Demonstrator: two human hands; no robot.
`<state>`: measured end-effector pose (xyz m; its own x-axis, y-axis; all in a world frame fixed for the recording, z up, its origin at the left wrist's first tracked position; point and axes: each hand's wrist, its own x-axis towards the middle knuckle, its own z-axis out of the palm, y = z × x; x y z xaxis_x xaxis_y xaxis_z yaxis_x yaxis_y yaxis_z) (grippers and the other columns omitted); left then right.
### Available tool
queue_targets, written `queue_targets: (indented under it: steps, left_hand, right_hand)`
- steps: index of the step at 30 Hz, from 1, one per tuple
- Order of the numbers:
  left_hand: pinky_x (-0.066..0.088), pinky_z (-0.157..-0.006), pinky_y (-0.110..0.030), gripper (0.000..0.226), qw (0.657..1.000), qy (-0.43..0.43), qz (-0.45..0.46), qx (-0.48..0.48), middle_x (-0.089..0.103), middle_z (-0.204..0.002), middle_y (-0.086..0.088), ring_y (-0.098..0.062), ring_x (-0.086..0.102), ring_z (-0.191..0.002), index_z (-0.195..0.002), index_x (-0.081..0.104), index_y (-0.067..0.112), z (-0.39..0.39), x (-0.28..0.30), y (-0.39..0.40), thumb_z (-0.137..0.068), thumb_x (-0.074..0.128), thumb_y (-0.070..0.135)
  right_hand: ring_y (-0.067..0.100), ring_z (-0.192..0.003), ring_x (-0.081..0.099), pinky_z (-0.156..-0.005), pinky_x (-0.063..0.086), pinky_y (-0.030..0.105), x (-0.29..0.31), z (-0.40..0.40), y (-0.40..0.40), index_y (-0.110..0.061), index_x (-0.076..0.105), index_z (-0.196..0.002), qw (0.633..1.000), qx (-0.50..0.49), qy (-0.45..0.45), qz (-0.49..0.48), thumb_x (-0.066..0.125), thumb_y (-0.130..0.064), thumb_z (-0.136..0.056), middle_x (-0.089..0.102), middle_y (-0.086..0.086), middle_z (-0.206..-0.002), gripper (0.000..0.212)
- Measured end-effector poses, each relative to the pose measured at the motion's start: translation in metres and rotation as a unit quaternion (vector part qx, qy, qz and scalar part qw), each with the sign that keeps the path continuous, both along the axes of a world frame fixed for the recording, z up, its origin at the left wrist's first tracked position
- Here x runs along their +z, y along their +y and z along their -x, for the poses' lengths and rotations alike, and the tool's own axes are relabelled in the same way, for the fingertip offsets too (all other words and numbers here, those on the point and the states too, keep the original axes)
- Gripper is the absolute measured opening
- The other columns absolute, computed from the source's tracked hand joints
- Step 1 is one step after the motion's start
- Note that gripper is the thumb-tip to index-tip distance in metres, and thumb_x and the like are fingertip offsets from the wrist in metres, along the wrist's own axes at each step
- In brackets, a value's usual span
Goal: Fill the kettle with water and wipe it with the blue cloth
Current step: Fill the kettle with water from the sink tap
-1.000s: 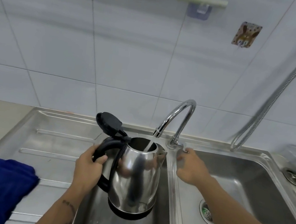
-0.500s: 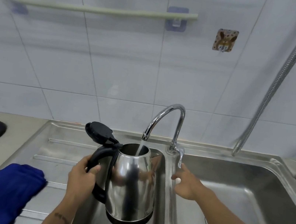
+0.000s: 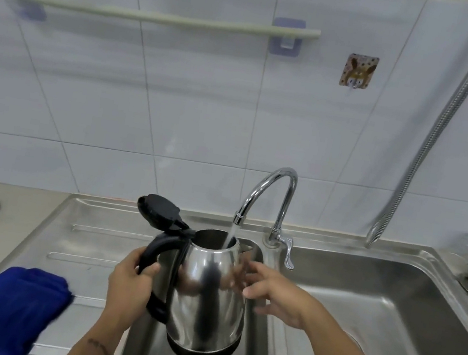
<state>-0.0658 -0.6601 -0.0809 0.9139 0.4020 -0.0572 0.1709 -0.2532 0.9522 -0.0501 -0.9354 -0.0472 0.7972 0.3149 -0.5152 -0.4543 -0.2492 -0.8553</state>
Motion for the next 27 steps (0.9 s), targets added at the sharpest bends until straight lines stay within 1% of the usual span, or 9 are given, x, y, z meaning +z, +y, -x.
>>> queue_targets:
  steps: [5, 7, 9, 11, 13, 15, 20, 23, 27]
  left_hand:
    - [0.048, -0.088, -0.034, 0.025, 0.999, -0.009, 0.033, -0.040, 0.073, -0.096, 0.006, -0.016, 0.066, -0.097, -0.104, 0.068, 0.023, -0.010, -0.001, 0.006, -0.091, 0.062, 0.004]
    - [0.049, -0.091, -0.035, 0.026, 0.998, -0.008, 0.034, -0.053, 0.073, -0.097, 0.007, -0.015, 0.066, -0.099, -0.105, 0.069, 0.024, -0.012, -0.001, 0.006, -0.090, 0.062, 0.004]
    - [0.050, -0.093, -0.037, 0.027, 0.998, -0.010, 0.037, -0.058, 0.073, -0.097, 0.006, -0.016, 0.066, -0.100, -0.107, 0.069, 0.024, -0.012, -0.002, 0.006, -0.090, 0.062, 0.004]
    - [0.050, -0.094, -0.038, 0.027, 0.997, -0.010, 0.044, -0.061, 0.074, -0.096, 0.007, -0.018, 0.067, -0.100, -0.106, 0.069, 0.025, -0.012, -0.004, 0.007, -0.090, 0.063, 0.004]
    - [0.051, -0.095, -0.040, 0.027, 0.996, -0.009, 0.052, -0.066, 0.074, -0.094, 0.008, -0.017, 0.068, -0.099, -0.104, 0.070, 0.028, -0.010, -0.004, 0.008, -0.090, 0.063, 0.005]
    - [0.052, -0.095, -0.040, 0.028, 0.996, -0.010, 0.057, -0.075, 0.075, -0.094, 0.009, -0.015, 0.068, -0.098, -0.104, 0.070, 0.029, -0.008, -0.004, 0.010, -0.090, 0.063, 0.006]
    - [0.052, -0.093, -0.036, 0.030, 0.995, -0.021, 0.066, -0.076, 0.076, -0.093, 0.009, -0.014, 0.069, -0.097, -0.101, 0.070, 0.031, -0.002, 0.000, 0.015, -0.089, 0.064, 0.004]
    - [0.051, -0.092, -0.035, 0.028, 0.995, -0.019, 0.078, -0.067, 0.075, -0.094, 0.007, -0.015, 0.068, -0.098, -0.101, 0.070, 0.029, 0.001, 0.003, 0.018, -0.089, 0.065, 0.004]
    - [0.052, -0.089, -0.031, 0.027, 0.994, -0.018, 0.096, -0.057, 0.076, -0.095, 0.006, -0.013, 0.068, -0.097, -0.104, 0.071, 0.025, 0.005, 0.007, 0.018, -0.089, 0.066, 0.003]
  right_hand:
    - [0.022, -0.124, 0.058, -0.107, 0.037, 0.056, -0.013, 0.008, 0.019, -0.043, 0.051, -0.132, 0.998, -0.054, -0.004, -0.037, 0.082, -0.022, -0.061, 0.070, -0.008, -0.121, 0.081]
    - [0.024, -0.120, 0.061, -0.109, 0.038, 0.059, -0.023, 0.013, 0.029, -0.038, 0.053, -0.127, 0.995, -0.086, -0.026, -0.037, 0.084, -0.021, -0.059, 0.073, -0.009, -0.113, 0.077]
    - [0.024, -0.115, 0.065, -0.108, 0.045, 0.053, -0.029, 0.019, 0.035, -0.028, 0.052, -0.130, 0.991, -0.116, -0.057, -0.037, 0.083, -0.015, -0.062, 0.074, -0.007, -0.105, 0.077]
    - [0.023, -0.114, 0.065, -0.104, 0.050, 0.044, -0.032, 0.024, 0.037, -0.028, 0.048, -0.137, 0.987, -0.134, -0.080, -0.036, 0.084, -0.015, -0.060, 0.069, 0.001, -0.113, 0.087]
    - [0.020, -0.112, 0.065, -0.091, 0.055, 0.032, -0.033, 0.028, 0.038, -0.032, 0.045, -0.137, 0.985, -0.138, -0.090, -0.047, 0.085, -0.017, -0.057, 0.064, 0.006, -0.121, 0.091]
    - [0.017, -0.104, 0.068, -0.078, 0.052, 0.025, -0.030, 0.033, 0.040, -0.034, 0.048, -0.131, 0.985, -0.138, -0.092, -0.054, 0.083, -0.014, -0.059, 0.066, 0.004, -0.114, 0.083]
    - [0.008, -0.084, 0.074, -0.074, 0.050, 0.023, -0.025, 0.043, 0.044, -0.017, 0.057, -0.115, 0.986, -0.123, -0.109, -0.031, 0.082, -0.007, -0.064, 0.071, -0.009, -0.080, 0.059]
    - [0.004, -0.077, 0.072, -0.067, 0.048, 0.017, -0.022, 0.044, 0.046, -0.017, 0.057, -0.106, 0.987, -0.117, -0.104, -0.025, 0.081, -0.002, -0.071, 0.070, -0.008, -0.080, 0.045]
    - [0.003, -0.066, 0.067, -0.055, 0.046, 0.012, -0.018, 0.041, 0.049, -0.011, 0.055, -0.098, 0.988, -0.121, -0.093, -0.033, 0.081, -0.011, -0.060, 0.065, -0.002, -0.081, 0.046]
